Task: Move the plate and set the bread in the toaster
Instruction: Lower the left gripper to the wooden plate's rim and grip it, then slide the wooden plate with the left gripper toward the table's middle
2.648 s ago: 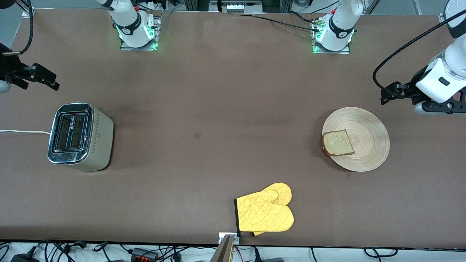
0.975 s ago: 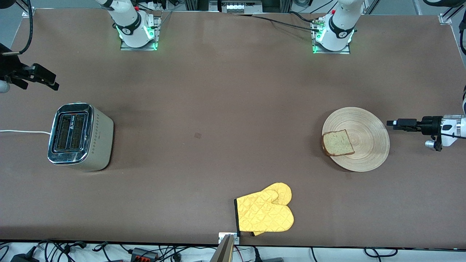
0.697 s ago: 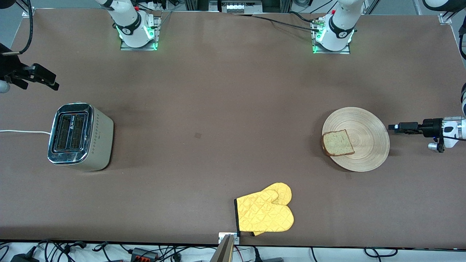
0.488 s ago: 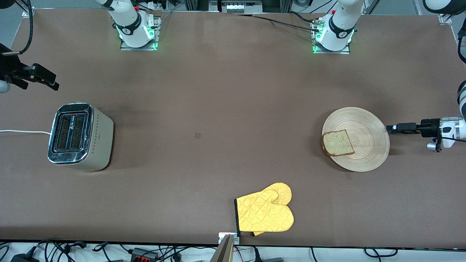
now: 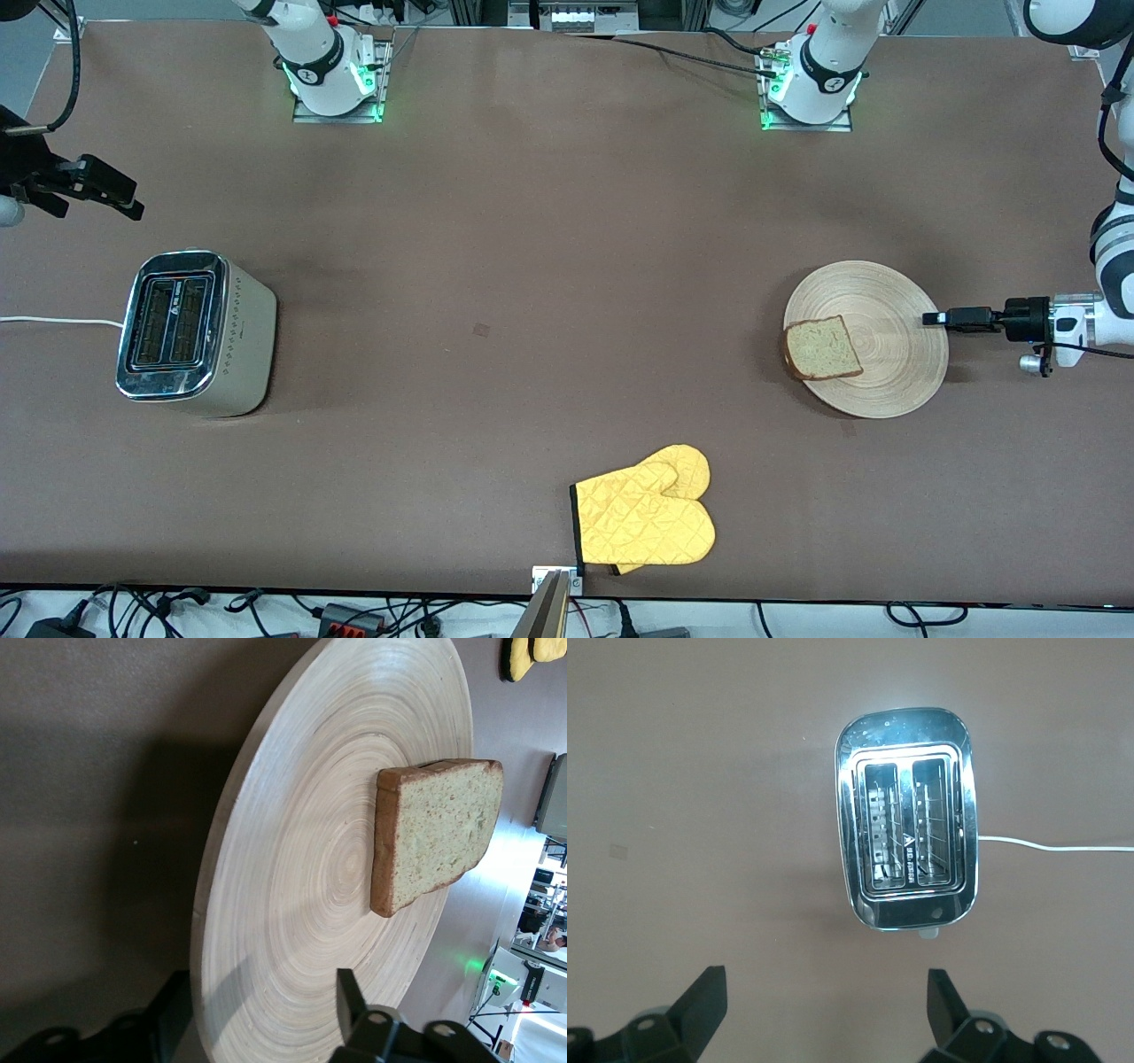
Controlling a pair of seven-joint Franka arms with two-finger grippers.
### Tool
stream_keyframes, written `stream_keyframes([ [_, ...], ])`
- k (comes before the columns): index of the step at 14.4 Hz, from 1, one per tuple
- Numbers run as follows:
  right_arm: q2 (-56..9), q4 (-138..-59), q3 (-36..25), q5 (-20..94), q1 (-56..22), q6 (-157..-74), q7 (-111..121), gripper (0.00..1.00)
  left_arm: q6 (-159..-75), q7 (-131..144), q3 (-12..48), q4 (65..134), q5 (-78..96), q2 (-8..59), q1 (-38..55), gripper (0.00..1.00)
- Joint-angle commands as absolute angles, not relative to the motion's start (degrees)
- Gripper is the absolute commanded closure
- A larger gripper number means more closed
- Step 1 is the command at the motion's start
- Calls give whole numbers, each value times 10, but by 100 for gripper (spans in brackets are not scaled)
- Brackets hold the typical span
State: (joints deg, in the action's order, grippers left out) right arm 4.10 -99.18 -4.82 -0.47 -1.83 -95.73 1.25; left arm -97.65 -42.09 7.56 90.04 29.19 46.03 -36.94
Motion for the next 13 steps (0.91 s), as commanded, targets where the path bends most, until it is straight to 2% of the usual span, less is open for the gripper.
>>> stream_keyframes([
  [1,51,-1000,-48,-11,-20,-959,21,0,-974,-443,76,896,301,464,-370,63],
  [2,51,-1000,-48,-11,-20,-959,21,0,-975,-458,76,895,301,468,-369,68],
  [4,51,-1000,-48,-11,-20,-959,21,0,-976,-503,76,892,303,478,-368,89],
  [5,51,-1000,-48,-11,-20,-959,21,0,-977,-504,76,892,305,479,-367,95],
  [7,51,-1000,-48,-11,-20,-958,21,0,-976,-501,79,889,306,477,-363,99],
  [13,51,-1000,-48,-11,-19,-957,21,0,-960,-452,107,894,375,477,-324,99],
])
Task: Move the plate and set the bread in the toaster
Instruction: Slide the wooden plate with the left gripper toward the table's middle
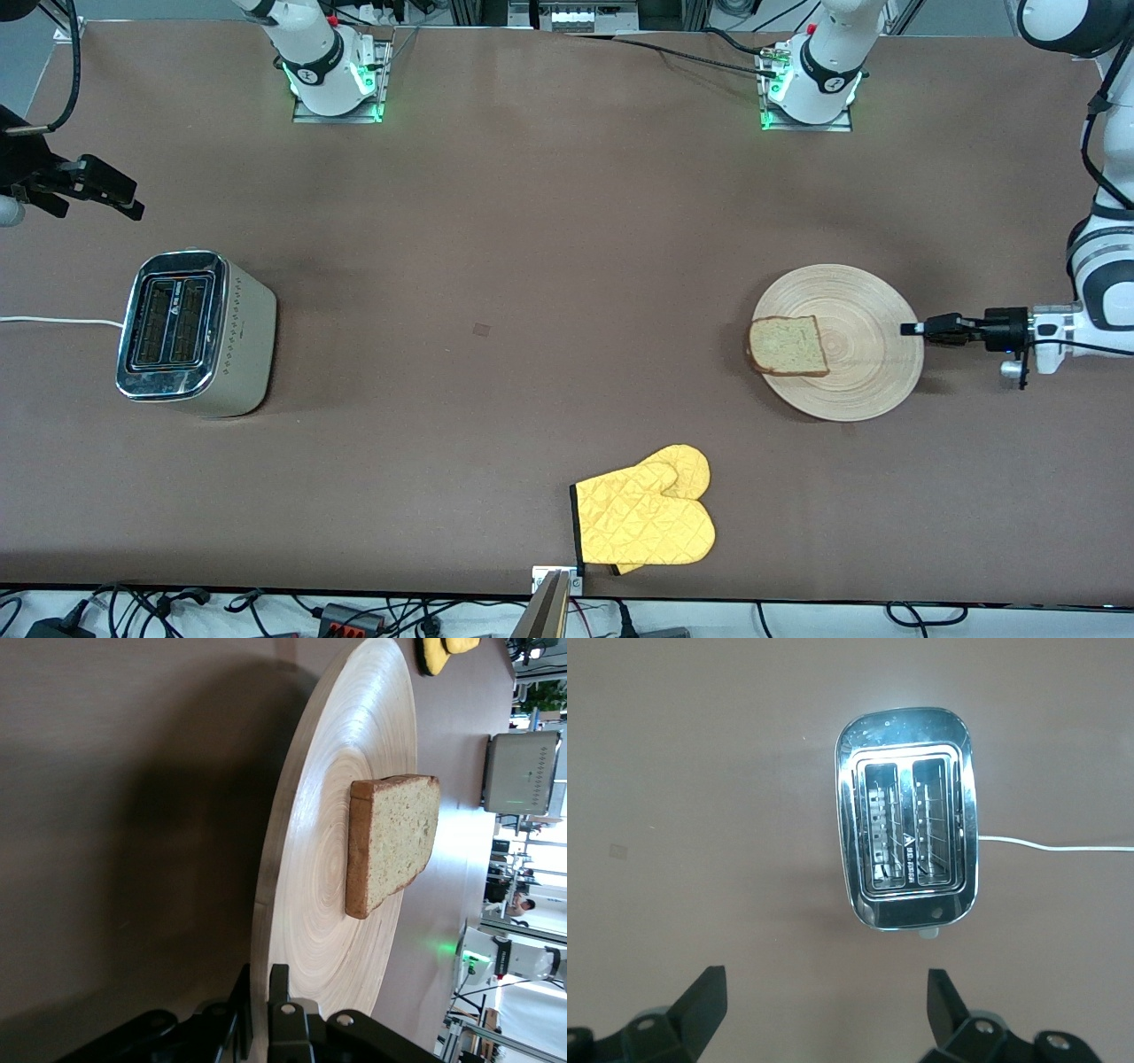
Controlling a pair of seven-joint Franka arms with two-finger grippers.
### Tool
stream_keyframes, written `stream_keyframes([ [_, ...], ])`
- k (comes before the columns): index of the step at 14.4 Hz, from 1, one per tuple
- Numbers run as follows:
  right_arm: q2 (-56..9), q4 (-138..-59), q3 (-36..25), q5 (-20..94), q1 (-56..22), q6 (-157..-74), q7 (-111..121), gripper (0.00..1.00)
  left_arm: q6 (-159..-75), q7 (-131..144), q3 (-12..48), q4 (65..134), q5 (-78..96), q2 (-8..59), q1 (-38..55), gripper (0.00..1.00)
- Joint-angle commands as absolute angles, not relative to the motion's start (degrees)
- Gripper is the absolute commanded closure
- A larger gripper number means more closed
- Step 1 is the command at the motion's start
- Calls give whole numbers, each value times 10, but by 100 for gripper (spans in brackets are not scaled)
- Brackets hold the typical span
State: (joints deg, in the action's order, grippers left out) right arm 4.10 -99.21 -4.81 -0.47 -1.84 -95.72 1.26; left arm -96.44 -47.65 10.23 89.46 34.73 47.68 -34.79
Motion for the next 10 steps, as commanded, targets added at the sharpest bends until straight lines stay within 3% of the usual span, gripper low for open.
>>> stream_keyframes([
  [1,51,-1000,-48,-11,-19,-956,20,0,-959,-444,112,896,393,477,-311,99],
  [10,50,-1000,-48,-11,-19,-958,20,0,-955,-371,115,901,554,491,-143,99],
])
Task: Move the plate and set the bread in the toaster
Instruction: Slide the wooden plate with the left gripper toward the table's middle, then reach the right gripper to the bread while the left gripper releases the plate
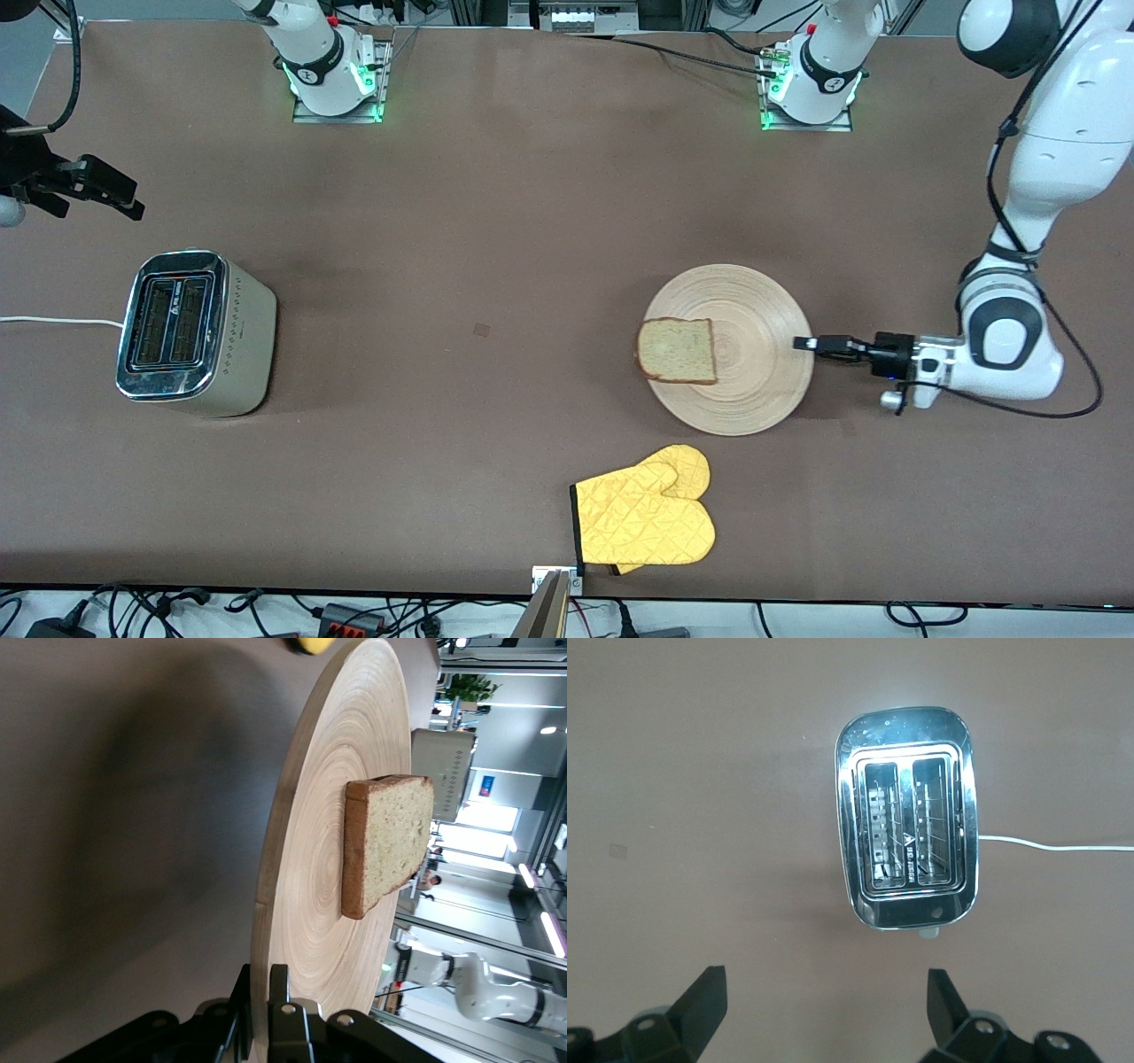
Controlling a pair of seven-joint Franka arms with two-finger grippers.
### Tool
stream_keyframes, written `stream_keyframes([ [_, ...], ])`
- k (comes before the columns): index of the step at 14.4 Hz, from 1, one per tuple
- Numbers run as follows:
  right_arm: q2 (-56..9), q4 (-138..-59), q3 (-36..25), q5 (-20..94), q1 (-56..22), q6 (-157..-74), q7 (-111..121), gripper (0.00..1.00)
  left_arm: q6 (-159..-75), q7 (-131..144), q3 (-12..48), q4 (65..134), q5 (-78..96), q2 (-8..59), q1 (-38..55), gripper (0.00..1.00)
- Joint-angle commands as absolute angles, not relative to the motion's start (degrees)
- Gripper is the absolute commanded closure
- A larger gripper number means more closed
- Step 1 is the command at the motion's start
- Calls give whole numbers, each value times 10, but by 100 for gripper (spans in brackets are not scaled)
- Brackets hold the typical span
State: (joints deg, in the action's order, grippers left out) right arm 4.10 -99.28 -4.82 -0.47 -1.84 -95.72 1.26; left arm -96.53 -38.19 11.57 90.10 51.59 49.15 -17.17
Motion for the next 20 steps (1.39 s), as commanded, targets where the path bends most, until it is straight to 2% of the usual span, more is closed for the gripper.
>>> stream_keyframes([
  [1,50,-1001,-48,-11,-19,-958,21,0,-957,-370,115,899,564,492,-126,99],
  [3,49,-1003,-48,-11,-19,-958,21,0,-987,-371,115,902,596,494,-84,99],
  [6,48,-1009,-48,-10,-18,-962,20,0,-1093,-372,115,917,642,493,-5,99],
  [9,37,-1010,-47,-9,-20,-968,20,0,-1141,-381,115,933,728,493,52,99],
  [17,-42,-1010,-45,-7,-91,-1014,10,0,-1173,-381,114,928,766,494,130,99],
  [20,-77,-1010,-45,17,-107,-1027,10,0,-1194,-382,109,927,762,494,150,93],
])
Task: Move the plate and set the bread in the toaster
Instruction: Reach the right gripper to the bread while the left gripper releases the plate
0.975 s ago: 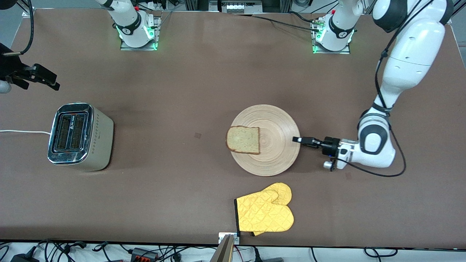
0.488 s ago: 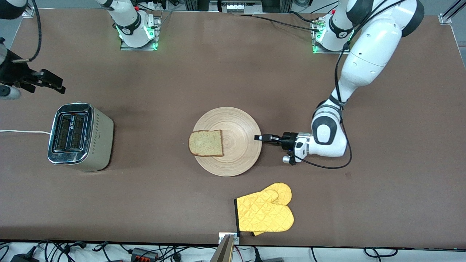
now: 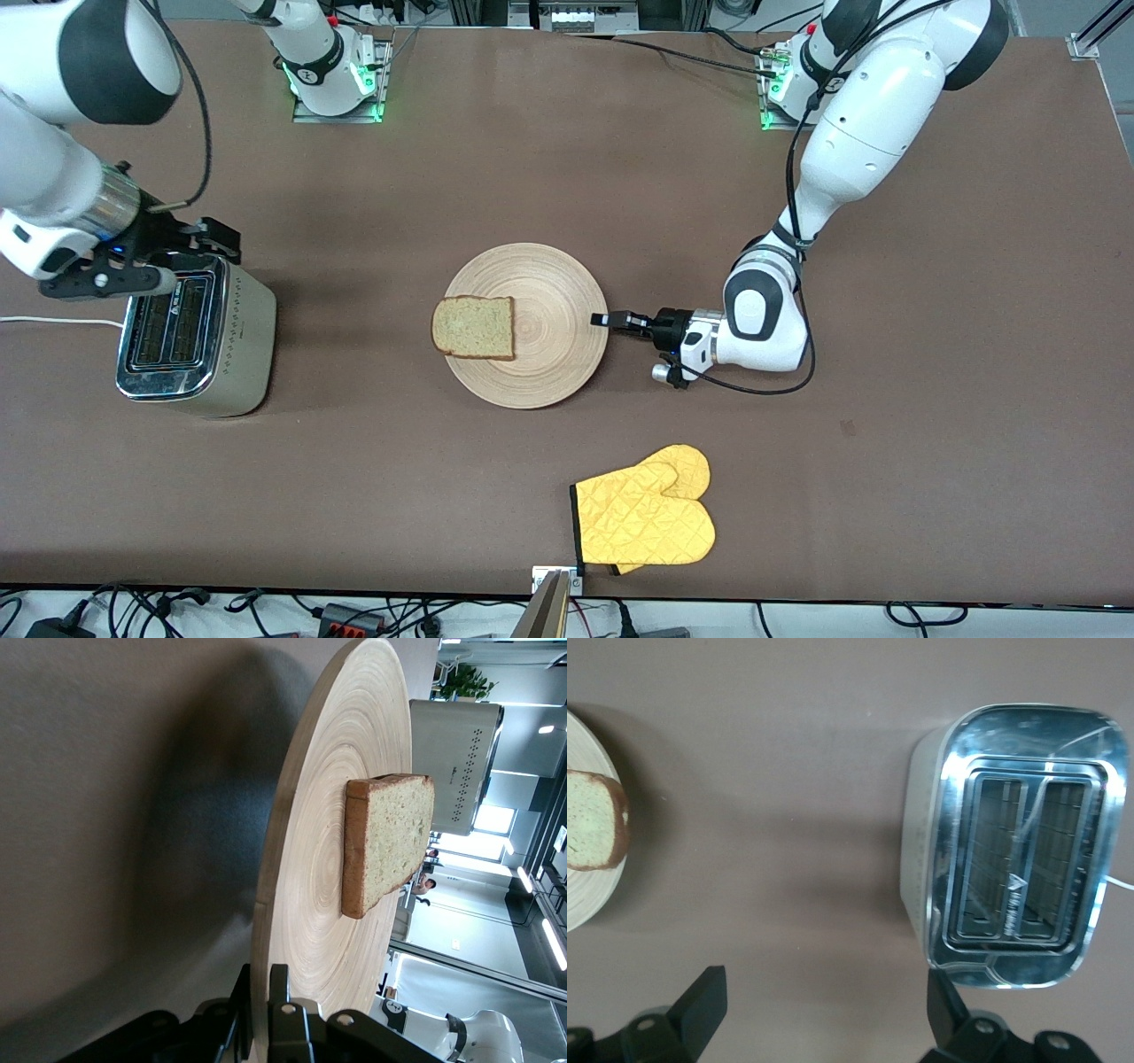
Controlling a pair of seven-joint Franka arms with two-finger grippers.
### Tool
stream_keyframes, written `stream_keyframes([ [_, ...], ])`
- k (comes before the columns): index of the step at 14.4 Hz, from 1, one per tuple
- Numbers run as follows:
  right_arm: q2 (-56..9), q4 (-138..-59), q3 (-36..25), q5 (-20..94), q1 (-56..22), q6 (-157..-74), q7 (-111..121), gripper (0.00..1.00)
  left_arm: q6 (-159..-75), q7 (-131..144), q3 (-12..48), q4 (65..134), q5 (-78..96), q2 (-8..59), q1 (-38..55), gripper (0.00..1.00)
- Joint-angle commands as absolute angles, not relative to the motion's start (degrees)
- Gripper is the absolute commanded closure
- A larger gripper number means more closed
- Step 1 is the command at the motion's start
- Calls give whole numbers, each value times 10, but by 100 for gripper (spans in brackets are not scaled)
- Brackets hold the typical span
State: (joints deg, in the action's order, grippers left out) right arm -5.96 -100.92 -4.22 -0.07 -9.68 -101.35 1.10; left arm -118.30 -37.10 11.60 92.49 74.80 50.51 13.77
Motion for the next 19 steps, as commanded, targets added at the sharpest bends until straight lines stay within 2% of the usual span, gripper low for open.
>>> stream_keyframes([
  [1,-92,-1010,-45,27,-110,-1035,10,0,-1207,-381,109,927,761,494,151,90],
  [3,-114,-1010,-44,46,-118,-1058,10,0,-1208,-381,109,928,761,497,151,80],
  [4,-120,-1009,-45,47,-132,-1067,10,0,-1208,-381,109,929,761,497,150,71],
  [6,-146,-1008,-44,47,-148,-1088,-4,0,-1204,-377,108,932,761,497,142,60],
  [10,-198,-1009,-44,78,-178,-1133,-11,0,-1172,-377,102,933,699,495,83,58],
  [13,-238,-1008,-44,151,-182,-1167,-11,0,-1077,-372,102,926,602,480,8,58],
  [16,-266,-1006,-44,182,-199,-1210,-11,0,-1008,-354,102,922,528,433,-56,58],
  [19,-300,-1003,-44,214,-208,-1244,-11,12,-880,-264,103,852,407,383,-111,58],
])
